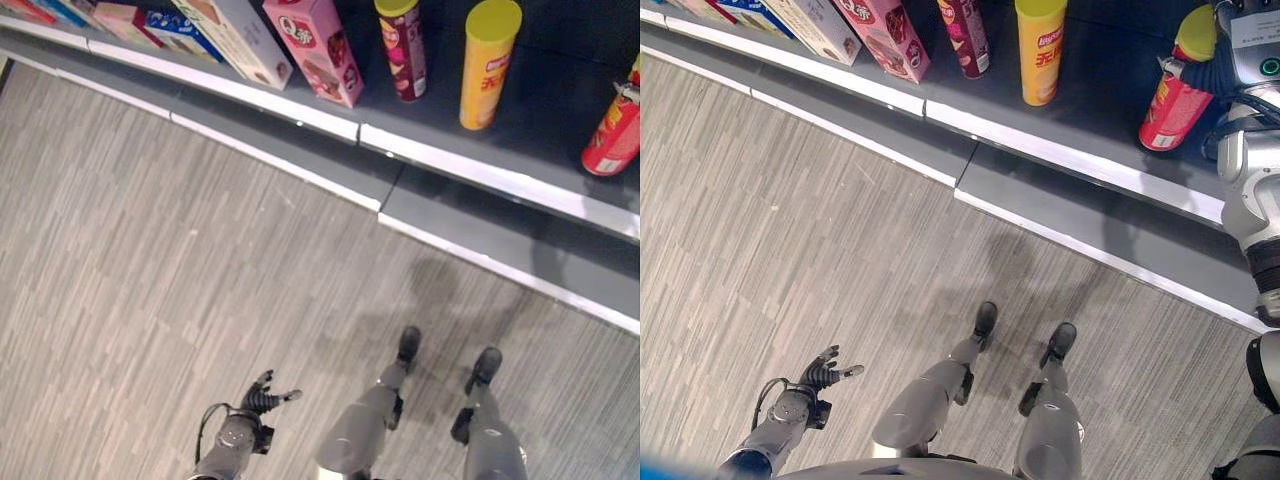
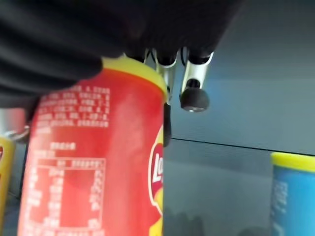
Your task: Put the goods on the table back onto the shelves and tidy them up.
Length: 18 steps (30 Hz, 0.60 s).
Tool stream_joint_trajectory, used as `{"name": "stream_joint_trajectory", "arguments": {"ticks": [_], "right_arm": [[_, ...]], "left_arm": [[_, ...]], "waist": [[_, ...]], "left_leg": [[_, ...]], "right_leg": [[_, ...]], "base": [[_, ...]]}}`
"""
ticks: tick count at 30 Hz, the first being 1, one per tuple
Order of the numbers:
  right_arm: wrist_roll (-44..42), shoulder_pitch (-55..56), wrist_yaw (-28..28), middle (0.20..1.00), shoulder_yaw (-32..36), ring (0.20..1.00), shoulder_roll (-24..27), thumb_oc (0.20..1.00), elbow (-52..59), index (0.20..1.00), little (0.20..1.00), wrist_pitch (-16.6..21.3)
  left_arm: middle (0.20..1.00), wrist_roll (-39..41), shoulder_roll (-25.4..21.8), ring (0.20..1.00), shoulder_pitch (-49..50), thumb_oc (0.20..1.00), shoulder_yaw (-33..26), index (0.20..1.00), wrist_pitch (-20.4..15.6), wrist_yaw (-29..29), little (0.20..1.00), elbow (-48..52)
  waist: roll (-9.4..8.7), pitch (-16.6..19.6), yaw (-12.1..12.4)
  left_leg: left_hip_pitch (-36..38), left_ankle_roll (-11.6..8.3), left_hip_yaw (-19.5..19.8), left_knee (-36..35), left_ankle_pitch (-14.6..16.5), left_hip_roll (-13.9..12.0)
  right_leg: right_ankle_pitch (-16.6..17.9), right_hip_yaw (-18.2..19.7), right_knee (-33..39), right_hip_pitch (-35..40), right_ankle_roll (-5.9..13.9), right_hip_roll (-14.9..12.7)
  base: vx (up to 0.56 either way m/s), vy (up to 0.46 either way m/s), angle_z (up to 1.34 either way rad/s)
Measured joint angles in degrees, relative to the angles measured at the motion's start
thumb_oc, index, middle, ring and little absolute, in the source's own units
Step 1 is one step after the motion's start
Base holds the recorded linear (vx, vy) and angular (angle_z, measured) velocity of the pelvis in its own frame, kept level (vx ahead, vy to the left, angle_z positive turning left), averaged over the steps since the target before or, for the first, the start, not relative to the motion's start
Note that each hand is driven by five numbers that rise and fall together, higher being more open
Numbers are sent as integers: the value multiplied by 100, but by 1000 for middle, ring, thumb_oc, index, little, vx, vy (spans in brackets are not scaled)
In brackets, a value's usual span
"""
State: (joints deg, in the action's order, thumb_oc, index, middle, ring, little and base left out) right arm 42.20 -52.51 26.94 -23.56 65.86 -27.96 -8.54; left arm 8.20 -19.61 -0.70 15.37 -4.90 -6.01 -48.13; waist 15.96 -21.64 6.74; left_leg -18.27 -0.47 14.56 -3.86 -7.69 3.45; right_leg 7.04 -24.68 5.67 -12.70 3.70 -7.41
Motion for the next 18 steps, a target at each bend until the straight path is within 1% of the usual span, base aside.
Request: {"name": "stream_joint_trajectory", "arguments": {"ticks": [7, 15, 18], "right_arm": [[-1, 0, 8, 200, -15, 200, -325, 200, -2, 200, 200, -57], [-2, -2, 21, 200, -16, 200, -339, 200, -180, 200, 200, -102], [-2, -1, 20, 200, -16, 200, -339, 200, -233, 200, 200, -125]], "left_arm": [[1000, 0, 0, 1000, 0, 1000, 4, 1000, -4, -38, 1000, -5], [1000, 2, 0, 1000, -2, 1000, 4, 1000, -14, -46, 1000, -4], [1000, 2, 0, 1000, -1, 1000, 5, 1000, -8, -46, 1000, -10]], "waist": [[-7, -4, 22], [-8, -5, 131], [-12, -7, 137]], "left_leg": [[-9, 0, 14, -1, 0, 3], [-17, -10, 36, -1, -10, 5], [-31, -11, 49, -2, -15, 7]], "right_leg": [[0, -19, 0, -1, 0, -1], [-1, -46, 0, 0, 1, -1], [-1, -67, 0, -7, 1, -2]], "base": [[0, 0, 0], [0, 0, 0], [2, -1, 3]]}}
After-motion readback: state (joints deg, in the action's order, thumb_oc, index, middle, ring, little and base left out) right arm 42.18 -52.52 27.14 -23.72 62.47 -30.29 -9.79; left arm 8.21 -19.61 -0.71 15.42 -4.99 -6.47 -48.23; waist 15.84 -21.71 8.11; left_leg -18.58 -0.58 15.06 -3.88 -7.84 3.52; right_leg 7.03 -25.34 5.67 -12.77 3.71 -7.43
